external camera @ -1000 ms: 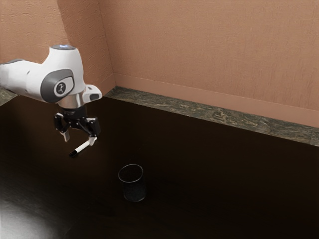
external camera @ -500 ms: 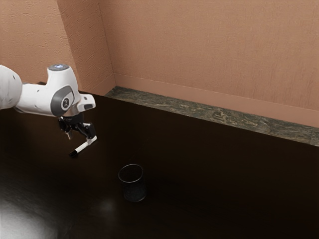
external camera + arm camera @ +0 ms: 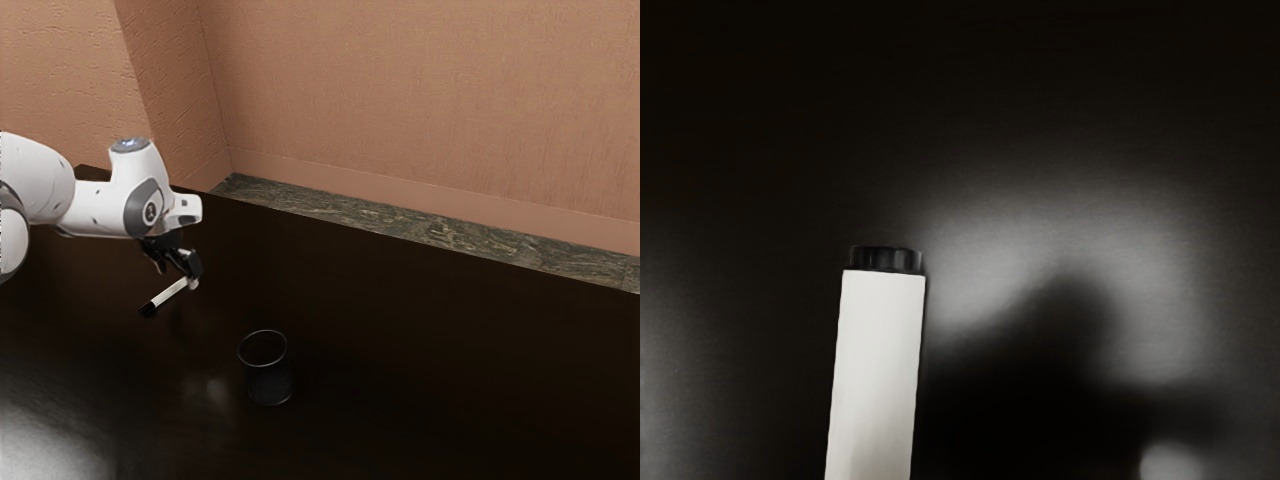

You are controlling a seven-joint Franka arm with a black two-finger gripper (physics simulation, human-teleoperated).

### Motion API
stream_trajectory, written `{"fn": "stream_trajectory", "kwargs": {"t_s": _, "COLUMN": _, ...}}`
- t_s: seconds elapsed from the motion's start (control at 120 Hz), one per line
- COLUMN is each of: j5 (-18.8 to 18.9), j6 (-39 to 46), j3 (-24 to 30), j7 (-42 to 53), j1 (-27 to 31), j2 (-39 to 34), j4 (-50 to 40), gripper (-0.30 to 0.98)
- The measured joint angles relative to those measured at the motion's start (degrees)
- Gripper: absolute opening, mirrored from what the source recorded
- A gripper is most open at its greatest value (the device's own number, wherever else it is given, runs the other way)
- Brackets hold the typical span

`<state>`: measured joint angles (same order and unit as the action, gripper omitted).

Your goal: Put the marker into the pen holder.

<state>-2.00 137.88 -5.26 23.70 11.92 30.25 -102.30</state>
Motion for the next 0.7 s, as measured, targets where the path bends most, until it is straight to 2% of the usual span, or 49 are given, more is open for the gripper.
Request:
{"fn": "stream_trajectory", "kwargs": {"t_s": 0.375, "j5": -0.95, "j6": 0.52, "j3": 2.40, "j7": 6.14, "j1": 2.48, "j2": 4.68, "j4": 4.26, "gripper": 0.69}}
{"fn": "stream_trajectory", "kwargs": {"t_s": 0.7, "j5": -1.73, "j6": 0.60, "j3": 2.88, "j7": 9.39, "j1": 3.22, "j2": 5.88, "j4": 5.45, "gripper": 0.69}}
